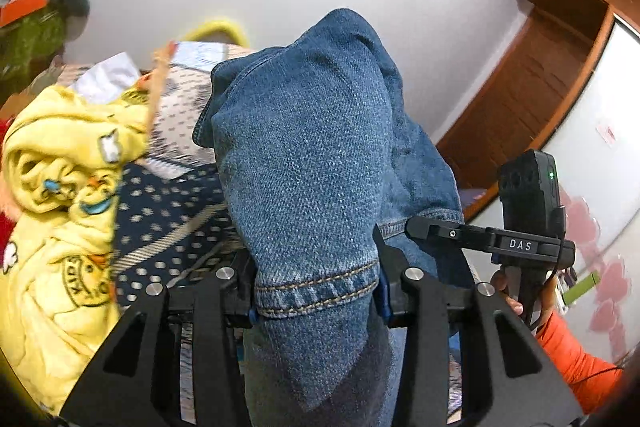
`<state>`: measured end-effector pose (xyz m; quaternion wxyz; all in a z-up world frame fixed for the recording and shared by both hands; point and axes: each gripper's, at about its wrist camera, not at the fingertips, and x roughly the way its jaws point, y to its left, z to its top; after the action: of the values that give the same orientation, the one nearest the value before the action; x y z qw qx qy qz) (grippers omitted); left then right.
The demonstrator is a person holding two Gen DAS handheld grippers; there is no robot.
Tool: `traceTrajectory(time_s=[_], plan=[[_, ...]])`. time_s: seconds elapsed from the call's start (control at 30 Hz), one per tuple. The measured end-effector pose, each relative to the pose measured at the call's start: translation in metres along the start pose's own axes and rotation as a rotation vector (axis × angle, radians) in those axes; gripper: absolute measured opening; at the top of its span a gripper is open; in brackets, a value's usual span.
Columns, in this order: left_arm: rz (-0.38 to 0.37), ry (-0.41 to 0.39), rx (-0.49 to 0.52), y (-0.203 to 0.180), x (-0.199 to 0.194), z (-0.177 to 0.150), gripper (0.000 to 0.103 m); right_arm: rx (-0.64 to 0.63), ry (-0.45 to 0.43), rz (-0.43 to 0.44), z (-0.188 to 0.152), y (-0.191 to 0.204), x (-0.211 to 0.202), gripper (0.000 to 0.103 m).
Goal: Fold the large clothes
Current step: 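Carry the folded jacket with both tools onto the yellow blanket pile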
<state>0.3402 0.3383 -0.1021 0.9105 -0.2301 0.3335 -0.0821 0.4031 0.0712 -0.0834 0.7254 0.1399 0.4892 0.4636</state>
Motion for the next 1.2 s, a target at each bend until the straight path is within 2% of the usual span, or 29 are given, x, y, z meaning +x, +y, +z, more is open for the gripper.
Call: traceTrajectory(time_s=[0.2,0.37,0.43,0.5,0.6,0.67,0.73,0.9,1.0,1.1,1.2], plan=[[0.027,0.053,-0.108,0.082,0.029,0.004,0.042,0.048,0.071,-0.015,0.009,-0.008,0.08,0.031],[0.093,0.137,-0.181,0.14,0.069,-0.005,0.043,0.083,0.148,-0.062,0.008,-0.029,0.141,0.031],[0.127,0.175,-0.19,0.155,0.085,-0.014,0.045,0.082,0.172,-0.085,0.005,-0.037,0.157,0.031],[0.148,0.172,-0.185,0.163,0.092,-0.021,0.053,0.075,0.171,-0.091,0.004,-0.041,0.165,0.031],[0.178,0.151,-0.154,0.164,0.092,-0.028,0.065,0.033,0.173,-0.105,0.003,-0.038,0.161,0.035],[0.23,0.158,-0.122,0.157,0.09,-0.03,0.07,-0.029,0.183,-0.166,0.002,-0.031,0.156,0.042],[0.295,0.16,-0.063,0.145,0.084,-0.032,0.071,-0.081,0.178,-0.227,-0.001,-0.023,0.151,0.048],[0.419,0.164,0.074,0.114,0.067,-0.04,0.071,-0.169,0.185,-0.319,-0.009,-0.018,0.134,0.052],[0.447,0.166,0.089,0.104,0.053,-0.043,0.071,-0.203,0.181,-0.359,-0.012,-0.009,0.124,0.052],[0.454,0.151,0.117,0.092,0.041,-0.047,0.071,-0.267,0.112,-0.373,-0.016,0.011,0.109,0.052],[0.47,0.123,0.157,0.079,0.035,-0.048,0.071,-0.327,0.033,-0.35,-0.021,0.033,0.099,0.053]])
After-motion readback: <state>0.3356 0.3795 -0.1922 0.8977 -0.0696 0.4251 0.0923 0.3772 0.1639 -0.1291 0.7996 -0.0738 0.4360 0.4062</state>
